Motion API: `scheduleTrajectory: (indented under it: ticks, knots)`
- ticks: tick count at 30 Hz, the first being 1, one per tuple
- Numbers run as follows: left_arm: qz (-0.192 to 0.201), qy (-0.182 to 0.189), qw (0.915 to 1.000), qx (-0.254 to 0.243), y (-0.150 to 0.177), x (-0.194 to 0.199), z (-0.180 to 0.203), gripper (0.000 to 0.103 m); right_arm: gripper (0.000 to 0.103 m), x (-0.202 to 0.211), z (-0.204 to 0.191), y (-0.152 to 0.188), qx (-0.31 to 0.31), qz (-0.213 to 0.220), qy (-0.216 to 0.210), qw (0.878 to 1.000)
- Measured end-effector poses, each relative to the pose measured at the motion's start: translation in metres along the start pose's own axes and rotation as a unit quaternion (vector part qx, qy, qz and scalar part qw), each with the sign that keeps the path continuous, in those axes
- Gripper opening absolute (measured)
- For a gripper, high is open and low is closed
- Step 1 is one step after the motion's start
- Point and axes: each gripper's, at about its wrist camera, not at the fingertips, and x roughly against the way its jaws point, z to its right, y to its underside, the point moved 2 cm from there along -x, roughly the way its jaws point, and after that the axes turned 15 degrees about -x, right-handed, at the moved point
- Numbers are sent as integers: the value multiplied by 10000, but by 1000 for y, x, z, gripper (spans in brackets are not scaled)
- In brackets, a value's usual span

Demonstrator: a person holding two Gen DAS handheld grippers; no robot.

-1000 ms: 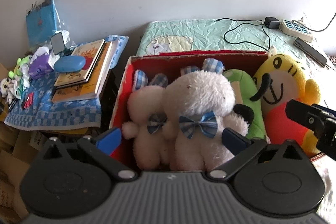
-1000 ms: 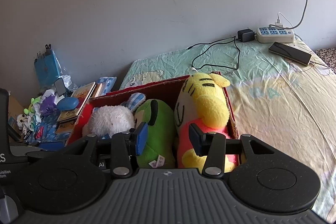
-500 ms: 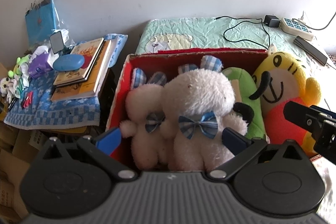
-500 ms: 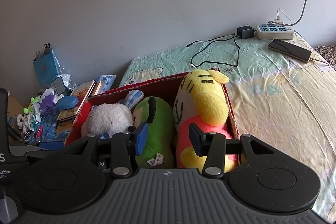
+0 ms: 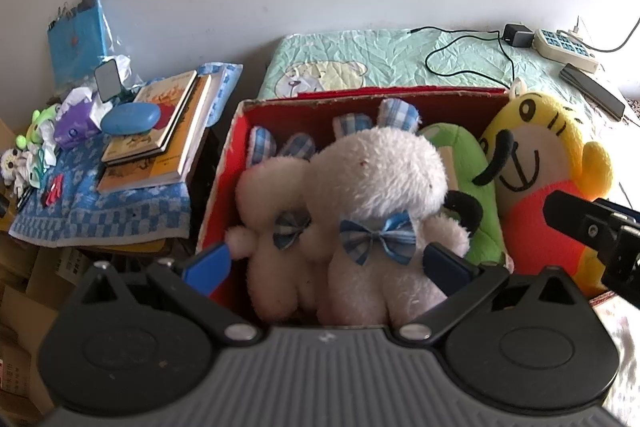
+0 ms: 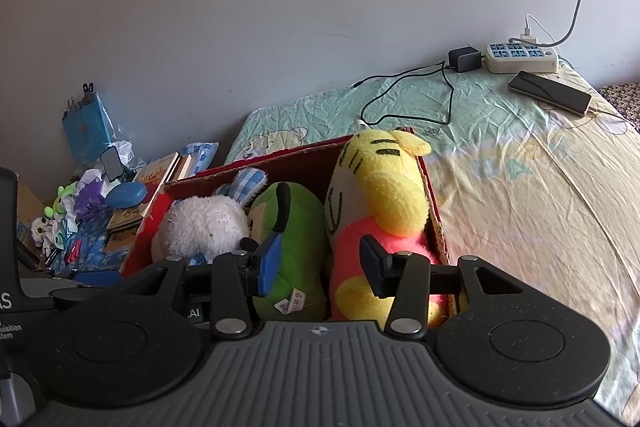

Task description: Organize objects

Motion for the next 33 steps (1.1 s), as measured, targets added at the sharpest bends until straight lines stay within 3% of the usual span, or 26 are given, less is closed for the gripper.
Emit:
scheduleTrajectory:
  ticks: [25,33]
  knots:
    - [6,-48,9999,-91,-2,-1,5,103,47,0,2,0,-22,-16,15,10000]
    - [30,193,9997,-130,-7,-5,4,102,48,-1,3,-1,-43,2,14,10000]
